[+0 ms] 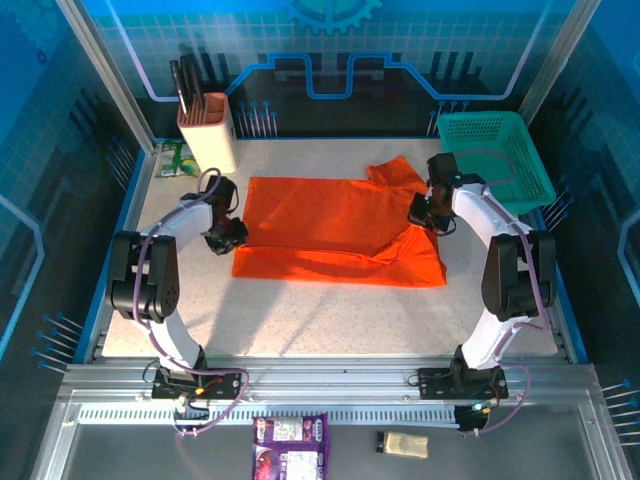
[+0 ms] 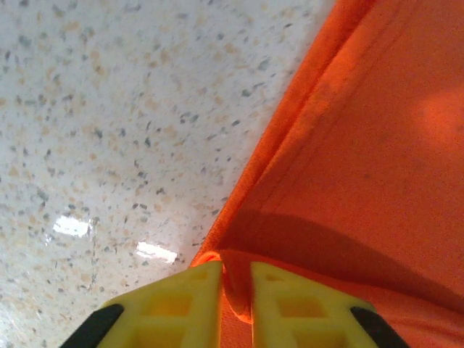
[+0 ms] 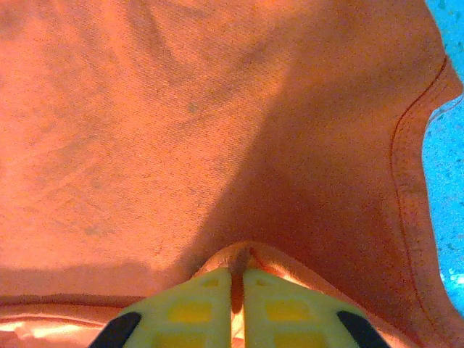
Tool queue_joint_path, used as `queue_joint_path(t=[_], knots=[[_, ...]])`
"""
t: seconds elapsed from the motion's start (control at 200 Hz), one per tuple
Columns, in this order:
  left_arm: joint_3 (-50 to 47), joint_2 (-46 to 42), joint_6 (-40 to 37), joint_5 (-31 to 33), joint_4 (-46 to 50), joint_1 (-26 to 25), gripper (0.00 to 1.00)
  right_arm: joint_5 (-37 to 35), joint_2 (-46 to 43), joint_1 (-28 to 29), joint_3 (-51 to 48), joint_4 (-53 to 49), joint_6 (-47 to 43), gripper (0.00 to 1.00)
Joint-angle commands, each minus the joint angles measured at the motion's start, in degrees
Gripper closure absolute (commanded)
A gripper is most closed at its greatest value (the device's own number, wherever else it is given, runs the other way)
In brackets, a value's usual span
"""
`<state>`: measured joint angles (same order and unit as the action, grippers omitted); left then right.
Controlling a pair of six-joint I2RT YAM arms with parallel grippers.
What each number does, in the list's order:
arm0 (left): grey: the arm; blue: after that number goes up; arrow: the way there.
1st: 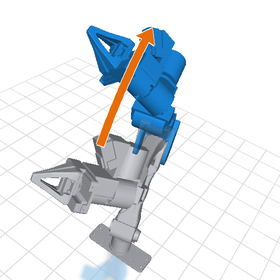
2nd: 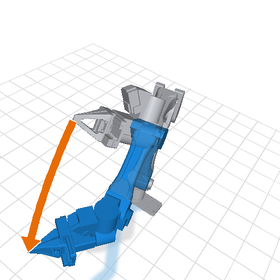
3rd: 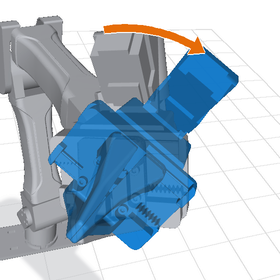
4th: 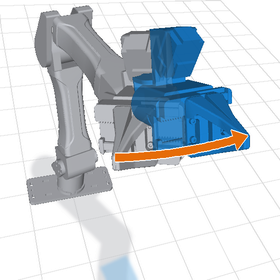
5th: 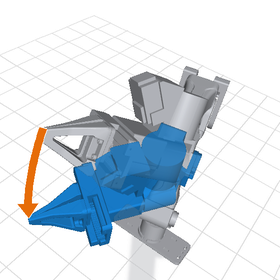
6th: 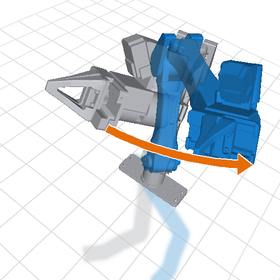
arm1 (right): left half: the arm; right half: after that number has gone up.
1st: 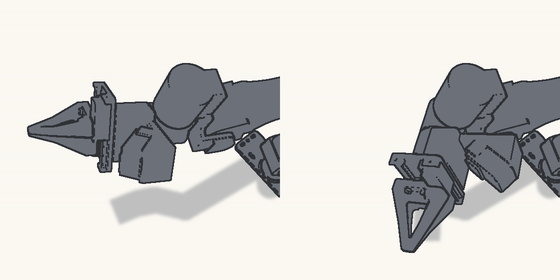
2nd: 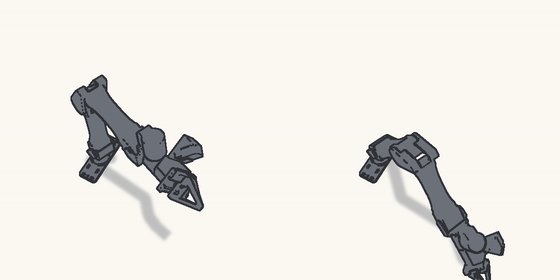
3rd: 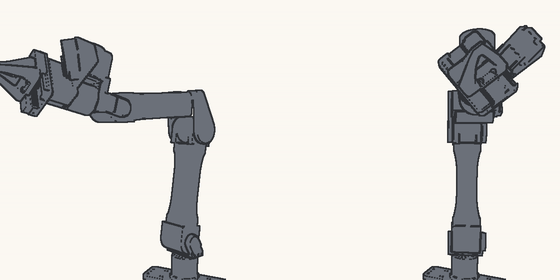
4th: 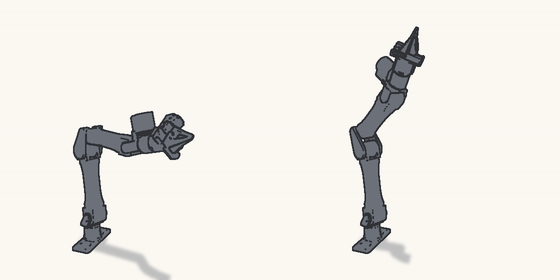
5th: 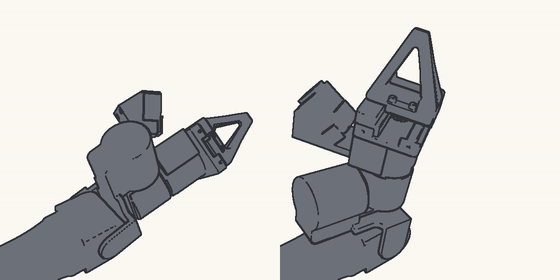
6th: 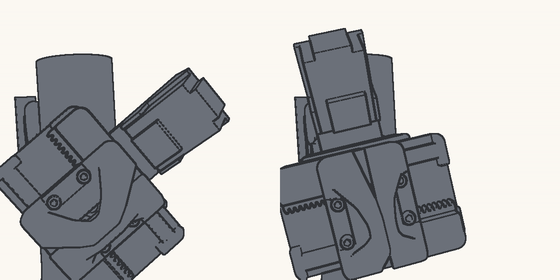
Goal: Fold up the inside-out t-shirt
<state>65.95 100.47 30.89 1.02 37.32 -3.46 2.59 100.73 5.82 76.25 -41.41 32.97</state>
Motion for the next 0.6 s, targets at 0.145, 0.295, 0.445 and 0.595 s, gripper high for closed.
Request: queue_joint_path(t=[0.145, 0.295, 0.445, 0.595], knots=[[2.25, -5.61, -1.87, 1.69, 4.57, 0.69, 0.67, -1.71, -5.95, -0.38, 0.38, -2.33, -0.67, 0.56], [0.76, -8.4, -1.76, -1.58, 5.2, -0.15, 0.66, 1.25, -9.38, 0.75, -2.69, -2.46, -1.47, 0.5], [-1.88, -7.49, -0.86, -4.9, 3.3, -2.87, 0.78, 11.32, -11.53, 1.28, -10.23, 1.59, -2.18, 0.39], [-3.75, -2.95, -0.11, -8.49, -0.15, -3.58, 0.85, 13.86, -12.17, 0.4, -17.61, 6.74, -2.01, 0.2]])
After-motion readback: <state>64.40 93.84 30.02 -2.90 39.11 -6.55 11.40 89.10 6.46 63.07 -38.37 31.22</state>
